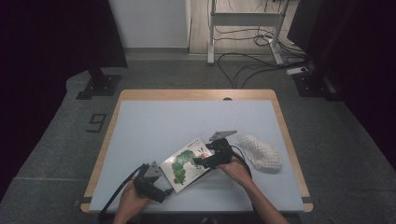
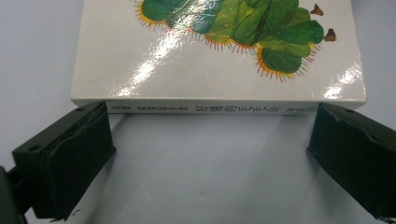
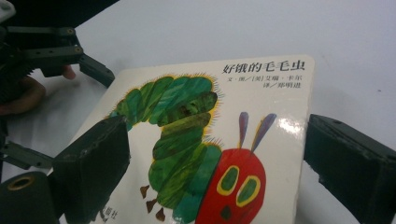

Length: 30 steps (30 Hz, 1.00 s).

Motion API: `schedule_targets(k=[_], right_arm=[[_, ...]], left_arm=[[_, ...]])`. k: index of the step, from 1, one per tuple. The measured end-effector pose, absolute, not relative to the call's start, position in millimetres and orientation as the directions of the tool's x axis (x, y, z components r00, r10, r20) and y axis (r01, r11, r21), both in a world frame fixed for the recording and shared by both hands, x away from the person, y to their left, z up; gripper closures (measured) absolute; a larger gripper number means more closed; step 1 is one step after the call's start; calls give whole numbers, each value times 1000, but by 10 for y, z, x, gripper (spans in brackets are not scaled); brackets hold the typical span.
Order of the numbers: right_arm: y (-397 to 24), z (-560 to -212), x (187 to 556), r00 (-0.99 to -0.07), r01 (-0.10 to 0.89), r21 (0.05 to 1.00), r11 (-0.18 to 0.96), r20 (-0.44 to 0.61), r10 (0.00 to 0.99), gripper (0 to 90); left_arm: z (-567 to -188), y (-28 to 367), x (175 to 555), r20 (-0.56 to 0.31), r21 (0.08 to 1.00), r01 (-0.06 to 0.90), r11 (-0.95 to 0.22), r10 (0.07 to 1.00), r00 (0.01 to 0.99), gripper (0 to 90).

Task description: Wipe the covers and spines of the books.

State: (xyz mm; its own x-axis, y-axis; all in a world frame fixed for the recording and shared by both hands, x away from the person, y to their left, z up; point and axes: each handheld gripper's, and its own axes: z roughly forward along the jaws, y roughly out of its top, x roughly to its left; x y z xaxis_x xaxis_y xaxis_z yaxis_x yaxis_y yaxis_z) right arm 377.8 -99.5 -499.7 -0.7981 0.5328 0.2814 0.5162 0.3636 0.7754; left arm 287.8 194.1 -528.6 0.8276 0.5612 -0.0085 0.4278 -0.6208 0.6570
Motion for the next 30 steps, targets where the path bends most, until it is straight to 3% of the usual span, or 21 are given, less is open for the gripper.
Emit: schedule_targets(k=[9, 12, 20, 25, 30], right_arm=[[-1044, -4971, 3694, -794, 521, 771, 366, 281, 539, 102], [-1038, -4983, 3666, -809, 530, 766, 364, 328, 487, 140], [-1005, -4929, 3667, -854, 457, 750, 477, 222, 470, 156], [-1024, -4929, 3758, -875, 445, 725, 525, 227, 427, 159], [-1068, -4880, 3860, -897, 415, 708, 571, 214, 387, 269]], left_arm=[[-5287, 1940, 2877, -8, 657, 427, -621, 561, 827, 0], [-5287, 1940, 2877, -8, 658, 427, -621, 561, 828, 0], [-5287, 1940, 2877, -8, 657, 427, -621, 562, 827, 0], [-5288, 1940, 2876, -8, 658, 427, -620, 561, 828, 0], [-5287, 1937, 2870, -5, 658, 426, -621, 562, 827, 0]])
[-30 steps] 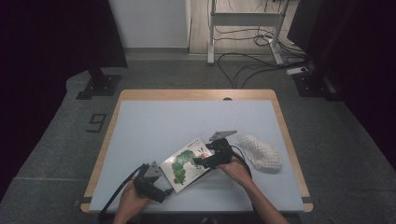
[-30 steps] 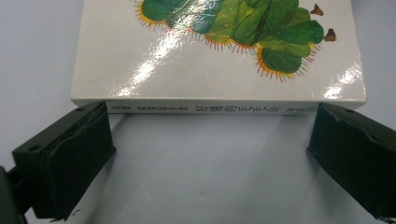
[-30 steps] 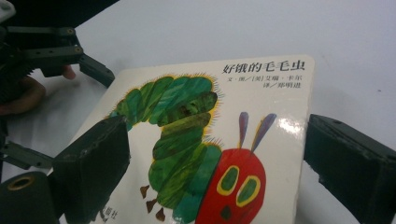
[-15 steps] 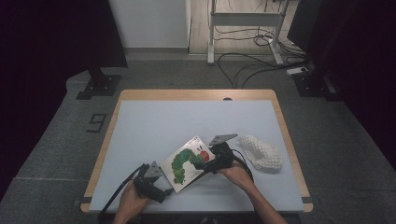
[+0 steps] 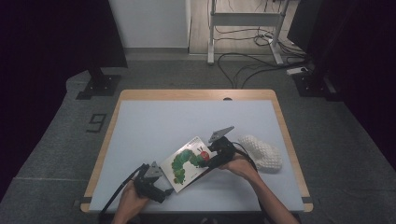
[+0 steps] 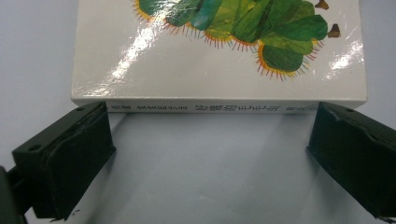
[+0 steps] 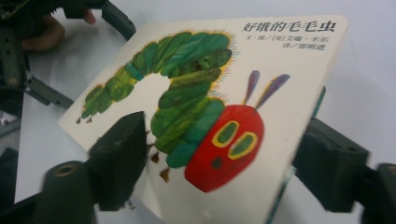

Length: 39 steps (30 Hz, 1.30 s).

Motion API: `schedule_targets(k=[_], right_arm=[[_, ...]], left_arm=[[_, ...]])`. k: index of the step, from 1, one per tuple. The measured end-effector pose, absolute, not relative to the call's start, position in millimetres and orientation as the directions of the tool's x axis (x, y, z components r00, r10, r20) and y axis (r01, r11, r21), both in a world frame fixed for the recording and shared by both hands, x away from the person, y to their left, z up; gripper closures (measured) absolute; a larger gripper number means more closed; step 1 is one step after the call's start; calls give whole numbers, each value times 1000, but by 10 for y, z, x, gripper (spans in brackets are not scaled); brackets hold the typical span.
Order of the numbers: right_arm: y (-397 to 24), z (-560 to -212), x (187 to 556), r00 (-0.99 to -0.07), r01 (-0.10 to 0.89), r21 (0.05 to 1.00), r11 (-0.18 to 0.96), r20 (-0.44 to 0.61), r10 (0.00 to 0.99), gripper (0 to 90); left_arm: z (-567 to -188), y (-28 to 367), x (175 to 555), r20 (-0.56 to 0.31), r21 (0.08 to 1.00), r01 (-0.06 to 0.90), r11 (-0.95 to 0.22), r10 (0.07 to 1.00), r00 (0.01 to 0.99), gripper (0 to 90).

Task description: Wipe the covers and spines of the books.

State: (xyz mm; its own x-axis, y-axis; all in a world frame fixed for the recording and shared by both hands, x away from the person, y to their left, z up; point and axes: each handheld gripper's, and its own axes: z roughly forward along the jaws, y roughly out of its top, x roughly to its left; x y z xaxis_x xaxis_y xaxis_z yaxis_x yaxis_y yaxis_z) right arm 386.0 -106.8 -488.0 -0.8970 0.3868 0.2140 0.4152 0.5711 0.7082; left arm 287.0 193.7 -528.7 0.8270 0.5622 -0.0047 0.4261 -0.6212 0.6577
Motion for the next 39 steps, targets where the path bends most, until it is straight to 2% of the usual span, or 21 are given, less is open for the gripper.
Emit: schedule_targets(k=[9, 18, 24, 39], right_arm=[[-1153, -4817, 3891, -905, 410, 695, 590, 233, 355, 392], [-1199, -4782, 3845, -913, 388, 701, 598, 205, 352, 452], [-1257, -4771, 3796, -914, 383, 708, 594, 199, 353, 483], [-1371, -4887, 3682, -910, 381, 710, 592, 173, 378, 510]], left_arm=[[-5285, 1937, 2860, -4, 655, 433, -619, 571, 821, 0], [-5284, 1937, 2862, -10, 657, 439, -613, 575, 818, 0], [-5248, 1976, 2894, -3, 642, 468, -607, 609, 793, 0], [-5139, 1969, 2910, -128, 694, 498, -519, 592, 796, 7]])
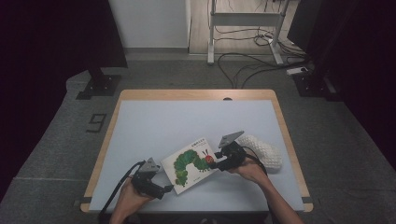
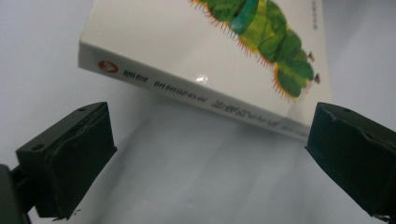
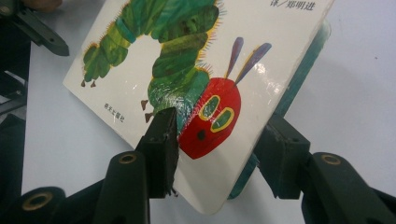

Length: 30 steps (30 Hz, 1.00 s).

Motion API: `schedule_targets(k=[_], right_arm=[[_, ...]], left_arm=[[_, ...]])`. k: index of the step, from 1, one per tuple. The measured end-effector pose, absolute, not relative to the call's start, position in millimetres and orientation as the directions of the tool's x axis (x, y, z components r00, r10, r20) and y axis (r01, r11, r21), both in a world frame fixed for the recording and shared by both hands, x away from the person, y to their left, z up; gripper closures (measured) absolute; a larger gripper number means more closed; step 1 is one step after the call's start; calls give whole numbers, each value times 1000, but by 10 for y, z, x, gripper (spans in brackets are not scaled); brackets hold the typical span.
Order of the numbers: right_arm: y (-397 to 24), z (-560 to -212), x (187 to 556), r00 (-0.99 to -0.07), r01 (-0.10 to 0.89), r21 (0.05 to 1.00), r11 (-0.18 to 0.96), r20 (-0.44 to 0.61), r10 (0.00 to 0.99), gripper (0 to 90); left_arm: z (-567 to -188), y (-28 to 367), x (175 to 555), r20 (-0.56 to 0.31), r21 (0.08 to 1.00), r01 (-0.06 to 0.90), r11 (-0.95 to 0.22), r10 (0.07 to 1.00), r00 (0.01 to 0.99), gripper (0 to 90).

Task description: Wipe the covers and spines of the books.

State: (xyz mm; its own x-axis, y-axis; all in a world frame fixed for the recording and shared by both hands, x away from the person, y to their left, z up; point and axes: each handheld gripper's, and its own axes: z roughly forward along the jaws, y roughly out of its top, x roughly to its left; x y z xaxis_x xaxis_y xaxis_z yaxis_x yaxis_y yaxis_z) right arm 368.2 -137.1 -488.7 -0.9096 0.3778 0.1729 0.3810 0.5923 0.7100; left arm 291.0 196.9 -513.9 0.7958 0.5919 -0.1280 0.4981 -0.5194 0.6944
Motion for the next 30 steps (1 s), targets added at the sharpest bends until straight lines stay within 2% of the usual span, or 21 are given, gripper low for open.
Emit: schedule_targets(k=[8, 15, 23, 30], right_arm=[[-1407, -4943, 3656, -906, 385, 719, 579, 176, 384, 511], [-1430, -4982, 3637, -905, 387, 721, 574, 176, 388, 512], [-1447, -5014, 3628, -903, 390, 723, 570, 179, 391, 505], [-1496, -4968, 3703, -882, 408, 731, 547, 162, 442, 322]], left_arm=[[-5103, 1865, 2912, -115, 694, 481, -536, 577, 809, 57], [-5061, 1825, 2888, -85, 704, 454, -546, 570, 817, 151], [-5012, 1793, 2856, -53, 712, 427, -558, 564, 824, 199], [-4978, 1782, 2854, -35, 714, 415, -564, 564, 825, 233]])
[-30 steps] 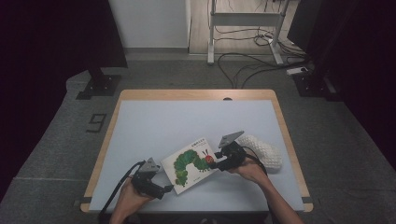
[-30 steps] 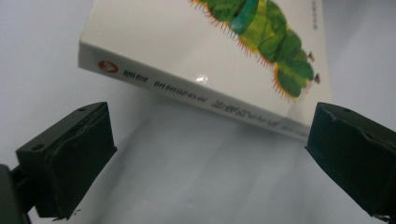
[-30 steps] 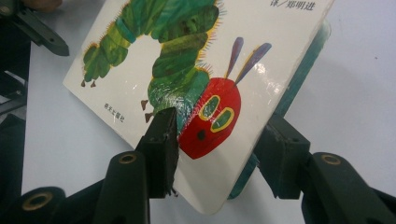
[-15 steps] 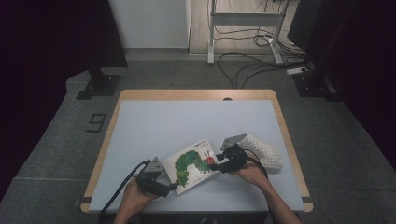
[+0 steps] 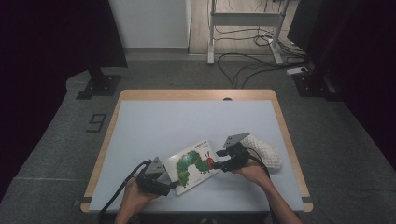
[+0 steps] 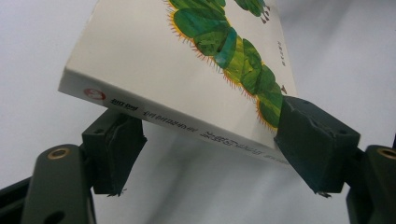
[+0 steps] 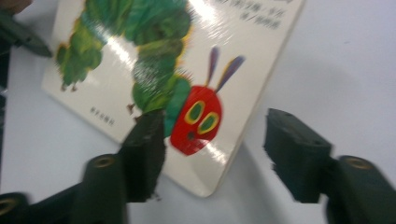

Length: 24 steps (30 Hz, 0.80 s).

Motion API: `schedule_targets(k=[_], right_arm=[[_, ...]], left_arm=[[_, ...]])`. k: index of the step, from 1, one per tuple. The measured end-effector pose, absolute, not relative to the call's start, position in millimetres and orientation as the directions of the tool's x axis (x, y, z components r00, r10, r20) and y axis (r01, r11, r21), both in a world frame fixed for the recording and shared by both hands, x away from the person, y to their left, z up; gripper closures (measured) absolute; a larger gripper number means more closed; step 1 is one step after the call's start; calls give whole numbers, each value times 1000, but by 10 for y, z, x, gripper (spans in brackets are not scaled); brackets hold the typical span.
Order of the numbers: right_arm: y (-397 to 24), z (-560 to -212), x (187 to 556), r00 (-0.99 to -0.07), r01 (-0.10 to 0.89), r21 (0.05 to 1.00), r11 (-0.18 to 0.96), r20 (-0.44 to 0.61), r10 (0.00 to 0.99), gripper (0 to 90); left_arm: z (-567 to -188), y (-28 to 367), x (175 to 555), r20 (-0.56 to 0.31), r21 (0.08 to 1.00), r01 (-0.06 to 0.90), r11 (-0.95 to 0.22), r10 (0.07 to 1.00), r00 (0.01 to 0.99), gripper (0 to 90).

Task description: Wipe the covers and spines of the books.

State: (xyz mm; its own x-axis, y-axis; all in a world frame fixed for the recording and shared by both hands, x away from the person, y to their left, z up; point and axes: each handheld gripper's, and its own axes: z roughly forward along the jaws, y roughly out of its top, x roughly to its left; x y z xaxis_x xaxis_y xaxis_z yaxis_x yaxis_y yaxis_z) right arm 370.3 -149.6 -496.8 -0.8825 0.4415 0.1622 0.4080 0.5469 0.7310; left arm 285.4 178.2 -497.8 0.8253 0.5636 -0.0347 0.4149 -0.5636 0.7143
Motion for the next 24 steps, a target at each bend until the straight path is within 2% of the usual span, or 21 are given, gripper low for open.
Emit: schedule_targets(k=[5, 9, 11, 12, 14, 24], right_arm=[[-1365, -5013, 3804, -876, 428, 709, 560, 175, 449, 221], [-1294, -5061, 3899, -866, 461, 709, 534, 227, 446, 204], [-1282, -5063, 3922, -865, 467, 713, 523, 247, 436, 219], [-1272, -5048, 3933, -868, 468, 723, 508, 269, 417, 275], [-1269, -5021, 3928, -873, 465, 728, 505, 281, 399, 325], [-1360, -4900, 3884, -874, 444, 751, 488, 245, 419, 435]], left_arm=[[-4947, 1795, 2855, -36, 725, 410, -553, 564, 825, 278], [-4923, 1803, 2860, -36, 729, 403, -553, 558, 829, 315], [-4915, 1806, 2861, -34, 728, 401, -556, 555, 831, 328], [-4902, 1809, 2861, -34, 734, 398, -550, 555, 831, 338], [-4887, 1815, 2862, -35, 741, 394, -544, 554, 832, 365], [-4756, 1813, 2954, -25, 734, 383, -561, 542, 840, 471]])
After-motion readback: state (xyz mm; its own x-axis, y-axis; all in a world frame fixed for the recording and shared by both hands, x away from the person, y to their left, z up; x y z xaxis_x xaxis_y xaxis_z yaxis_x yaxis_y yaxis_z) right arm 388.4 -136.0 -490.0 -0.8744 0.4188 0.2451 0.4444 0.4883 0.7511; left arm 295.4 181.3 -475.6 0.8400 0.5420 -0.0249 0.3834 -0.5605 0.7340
